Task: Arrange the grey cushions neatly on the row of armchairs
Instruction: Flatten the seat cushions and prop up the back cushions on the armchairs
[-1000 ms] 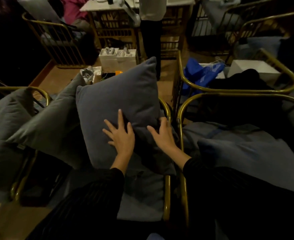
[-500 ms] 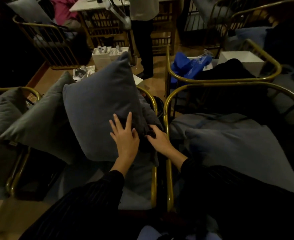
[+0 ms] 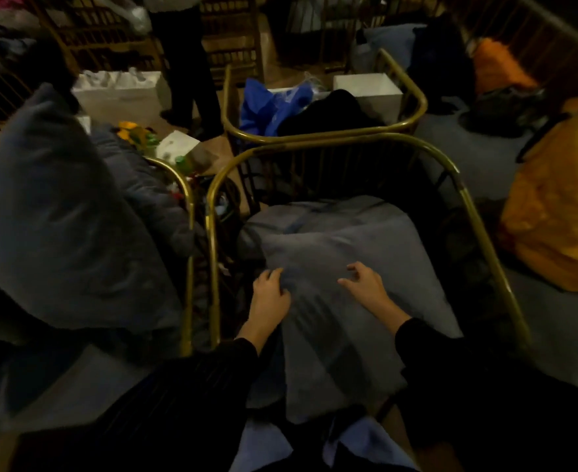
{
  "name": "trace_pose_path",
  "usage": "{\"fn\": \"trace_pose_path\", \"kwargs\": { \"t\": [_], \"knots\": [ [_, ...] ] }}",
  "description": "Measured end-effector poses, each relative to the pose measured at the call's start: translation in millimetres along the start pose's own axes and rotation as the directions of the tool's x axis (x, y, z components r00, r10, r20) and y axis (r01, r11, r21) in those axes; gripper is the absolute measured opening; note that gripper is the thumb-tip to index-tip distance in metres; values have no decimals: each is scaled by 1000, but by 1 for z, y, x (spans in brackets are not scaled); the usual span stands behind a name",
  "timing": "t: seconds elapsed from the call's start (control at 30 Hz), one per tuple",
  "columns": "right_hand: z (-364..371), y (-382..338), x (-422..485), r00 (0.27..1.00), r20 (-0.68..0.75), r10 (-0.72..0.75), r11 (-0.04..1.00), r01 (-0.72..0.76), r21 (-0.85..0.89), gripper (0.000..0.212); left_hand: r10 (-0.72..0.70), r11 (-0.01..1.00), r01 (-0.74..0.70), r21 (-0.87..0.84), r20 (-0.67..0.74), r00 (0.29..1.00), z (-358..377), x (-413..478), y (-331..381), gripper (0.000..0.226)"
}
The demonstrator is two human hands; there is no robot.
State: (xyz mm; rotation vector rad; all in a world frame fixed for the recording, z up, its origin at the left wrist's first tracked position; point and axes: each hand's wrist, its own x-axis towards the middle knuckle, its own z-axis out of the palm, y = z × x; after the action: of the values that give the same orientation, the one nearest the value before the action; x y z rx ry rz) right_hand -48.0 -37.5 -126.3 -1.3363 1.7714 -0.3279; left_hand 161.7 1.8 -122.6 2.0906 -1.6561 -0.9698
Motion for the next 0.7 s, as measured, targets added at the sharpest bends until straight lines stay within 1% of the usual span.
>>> {"fn": "trace_pose_path", "kwargs": {
  "t": [0.07,0.1,0.2,0.27,0.37,0.43,0.57,0.63,0.7],
  "knots": [
    [-32,44,9,997,-4,83,995,-83,-58,54,-110,994,110,6,118,987,34,5,5,53],
    [-45,65,12,992,-2,123,989,-123,-81,60,-168,985,170,2,154,974,50,8,6,56],
    [-75,115,19,982,-6,191,970,-189,-153,77,-347,932,360,-45,180,920,90,14,9,72],
    [-88,140,25,977,0,214,964,-211,-163,87,-418,896,435,-87,165,893,110,13,16,81],
    [-97,169,38,961,51,273,959,-267,-95,108,-493,846,503,-178,99,864,128,16,25,92],
    [-101,181,44,938,89,334,942,-335,1,119,-538,798,535,-278,71,840,135,20,23,99],
    [-103,199,56,916,112,386,902,-400,163,142,-642,648,618,-444,117,757,140,29,12,130],
    [-103,205,64,901,130,413,878,-432,204,151,-685,566,643,-516,140,715,141,38,4,138],
    [-100,208,75,888,122,444,856,-460,235,156,-720,499,657,-565,151,677,143,51,-5,147]
  ]
}}
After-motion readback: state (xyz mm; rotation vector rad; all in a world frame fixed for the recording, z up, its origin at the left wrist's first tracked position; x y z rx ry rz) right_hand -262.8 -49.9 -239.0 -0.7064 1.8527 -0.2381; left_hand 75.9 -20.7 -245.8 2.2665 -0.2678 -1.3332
